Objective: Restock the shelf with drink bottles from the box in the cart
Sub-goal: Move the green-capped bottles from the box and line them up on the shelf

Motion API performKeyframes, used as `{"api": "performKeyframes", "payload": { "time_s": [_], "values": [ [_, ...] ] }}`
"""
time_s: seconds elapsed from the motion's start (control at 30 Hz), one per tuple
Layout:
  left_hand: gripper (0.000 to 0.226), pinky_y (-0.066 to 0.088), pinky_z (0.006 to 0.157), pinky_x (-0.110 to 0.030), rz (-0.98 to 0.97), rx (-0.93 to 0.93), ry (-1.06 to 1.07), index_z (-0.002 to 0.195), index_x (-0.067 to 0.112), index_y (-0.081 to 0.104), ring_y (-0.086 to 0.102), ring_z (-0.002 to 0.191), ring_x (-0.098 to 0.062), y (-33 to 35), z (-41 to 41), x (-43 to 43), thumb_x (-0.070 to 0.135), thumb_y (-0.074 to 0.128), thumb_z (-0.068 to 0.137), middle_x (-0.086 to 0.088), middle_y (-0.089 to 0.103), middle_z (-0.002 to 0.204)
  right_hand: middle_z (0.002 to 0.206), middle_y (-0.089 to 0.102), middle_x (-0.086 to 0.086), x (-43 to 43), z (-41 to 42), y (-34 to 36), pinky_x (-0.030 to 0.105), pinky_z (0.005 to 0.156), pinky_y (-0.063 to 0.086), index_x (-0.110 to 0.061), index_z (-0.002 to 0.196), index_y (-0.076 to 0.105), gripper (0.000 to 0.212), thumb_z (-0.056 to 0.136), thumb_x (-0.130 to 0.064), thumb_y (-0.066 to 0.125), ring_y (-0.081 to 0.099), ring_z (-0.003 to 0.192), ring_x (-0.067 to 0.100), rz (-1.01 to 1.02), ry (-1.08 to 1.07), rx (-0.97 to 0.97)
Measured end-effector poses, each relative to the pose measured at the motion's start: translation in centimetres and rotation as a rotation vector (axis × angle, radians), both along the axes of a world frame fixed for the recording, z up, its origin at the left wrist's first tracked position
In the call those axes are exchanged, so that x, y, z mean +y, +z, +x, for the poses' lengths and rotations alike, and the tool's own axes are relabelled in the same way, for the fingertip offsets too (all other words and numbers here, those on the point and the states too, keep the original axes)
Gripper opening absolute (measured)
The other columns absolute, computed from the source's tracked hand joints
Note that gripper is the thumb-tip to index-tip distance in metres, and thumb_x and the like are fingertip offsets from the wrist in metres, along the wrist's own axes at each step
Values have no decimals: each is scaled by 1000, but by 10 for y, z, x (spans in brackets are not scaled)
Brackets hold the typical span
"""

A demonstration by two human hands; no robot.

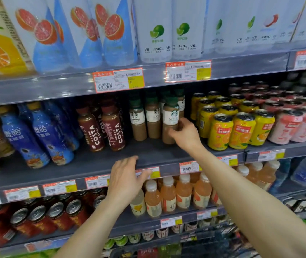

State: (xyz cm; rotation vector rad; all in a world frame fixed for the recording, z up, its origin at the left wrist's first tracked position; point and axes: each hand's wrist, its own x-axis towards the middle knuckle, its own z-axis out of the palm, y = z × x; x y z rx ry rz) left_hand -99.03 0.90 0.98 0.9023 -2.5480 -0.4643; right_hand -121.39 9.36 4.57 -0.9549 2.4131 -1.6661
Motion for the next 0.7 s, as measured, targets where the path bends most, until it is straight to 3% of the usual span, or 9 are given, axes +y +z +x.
{"api": "performKeyframes", "payload": {
  "time_s": [0.17, 0.37, 0.5, 0.7],
  "values": [
    [51, 31, 113, -32, -147, -39, -30, 138, 25, 52, 44, 128, -14, -9, 9, -3, 44, 63, 92, 7, 53, 140, 119, 69, 5, -20, -30, -10, 37, 89, 52, -19, 124, 59, 50, 81, -40, 73, 63, 111, 27, 74, -75, 4],
    [43, 35, 107, -32, -199, -42, 0, 134, 28, 53, 45, 121, -14, -12, 7, -3, 36, 63, 93, 9, 54, 134, 125, 66, 5, -42, -35, -12, 35, 95, 49, -20, 130, 56, 53, 84, -41, 72, 60, 117, 27, 65, -49, 14],
    [41, 35, 106, -32, -213, -28, -5, 132, 27, 55, 46, 120, -14, -13, 7, -4, 35, 63, 93, 10, 56, 132, 123, 66, 7, -48, -35, -17, 28, 88, 43, -21, 129, 55, 54, 83, -45, 70, 59, 116, 30, 82, -83, 15],
    [40, 35, 105, -33, -216, -42, 2, 131, 26, 54, 46, 120, -15, -13, 6, -3, 36, 63, 93, 9, 56, 132, 120, 67, 10, -51, -33, -18, 33, 89, 46, -18, 126, 57, 50, 85, -46, 66, 59, 115, 33, 109, -106, 26]
  ]
}}
